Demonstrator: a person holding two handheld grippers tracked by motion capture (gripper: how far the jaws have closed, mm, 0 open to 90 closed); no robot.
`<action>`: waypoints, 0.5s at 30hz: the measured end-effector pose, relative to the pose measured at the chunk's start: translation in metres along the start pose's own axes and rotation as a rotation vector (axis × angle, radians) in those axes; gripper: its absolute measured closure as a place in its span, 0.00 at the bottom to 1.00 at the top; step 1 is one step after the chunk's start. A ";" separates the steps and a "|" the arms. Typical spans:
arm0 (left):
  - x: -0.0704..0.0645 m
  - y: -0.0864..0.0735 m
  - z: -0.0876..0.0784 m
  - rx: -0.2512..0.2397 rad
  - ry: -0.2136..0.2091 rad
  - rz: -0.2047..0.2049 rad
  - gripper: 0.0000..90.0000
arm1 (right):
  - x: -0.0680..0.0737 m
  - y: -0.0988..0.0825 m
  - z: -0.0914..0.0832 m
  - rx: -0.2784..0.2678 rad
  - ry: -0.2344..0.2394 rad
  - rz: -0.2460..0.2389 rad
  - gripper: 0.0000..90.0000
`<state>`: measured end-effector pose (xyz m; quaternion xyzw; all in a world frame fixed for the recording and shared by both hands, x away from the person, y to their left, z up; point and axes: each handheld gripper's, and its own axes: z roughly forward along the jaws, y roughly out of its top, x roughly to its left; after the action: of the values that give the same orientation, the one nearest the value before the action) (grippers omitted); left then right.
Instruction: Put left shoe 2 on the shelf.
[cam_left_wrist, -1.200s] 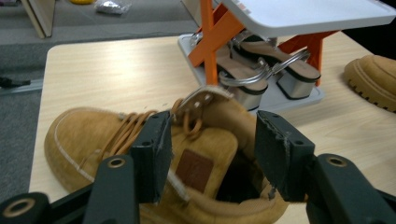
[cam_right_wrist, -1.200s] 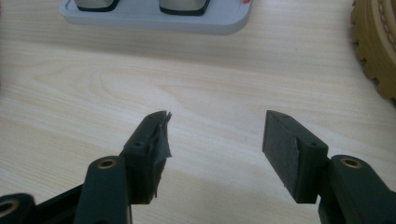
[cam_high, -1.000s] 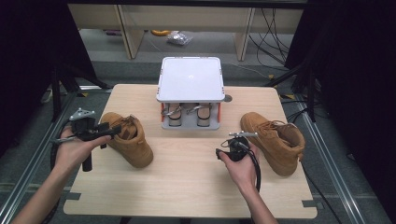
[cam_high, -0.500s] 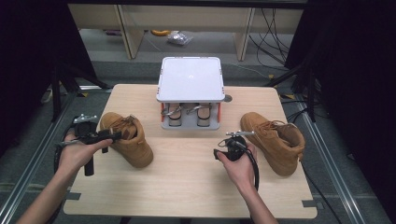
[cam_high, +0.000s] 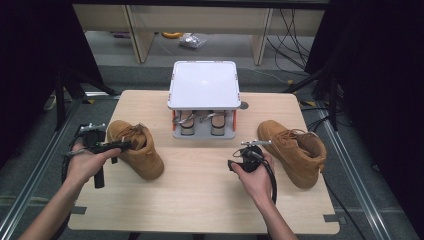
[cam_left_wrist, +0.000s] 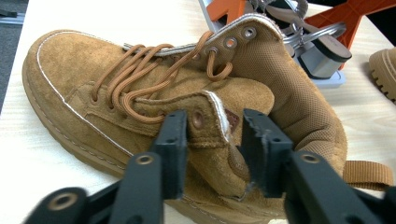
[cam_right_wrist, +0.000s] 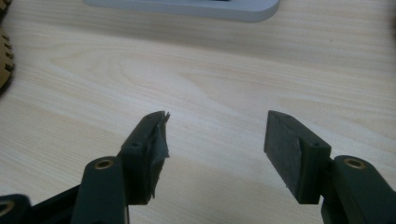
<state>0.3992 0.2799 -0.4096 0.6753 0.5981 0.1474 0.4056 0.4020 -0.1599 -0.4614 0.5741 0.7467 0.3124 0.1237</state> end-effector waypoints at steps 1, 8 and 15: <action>0.000 0.000 0.000 0.000 0.000 0.000 0.74 | 0.000 0.000 0.000 0.000 0.000 0.000 0.45; 0.005 0.002 0.000 0.037 -0.023 0.037 0.81 | -0.001 0.000 0.002 -0.006 0.010 -0.027 0.44; 0.007 0.010 -0.003 0.087 -0.004 0.114 0.87 | -0.003 -0.001 0.002 -0.004 0.010 -0.017 0.43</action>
<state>0.4060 0.2882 -0.4025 0.7254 0.5638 0.1428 0.3681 0.4032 -0.1620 -0.4634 0.5658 0.7515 0.3157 0.1240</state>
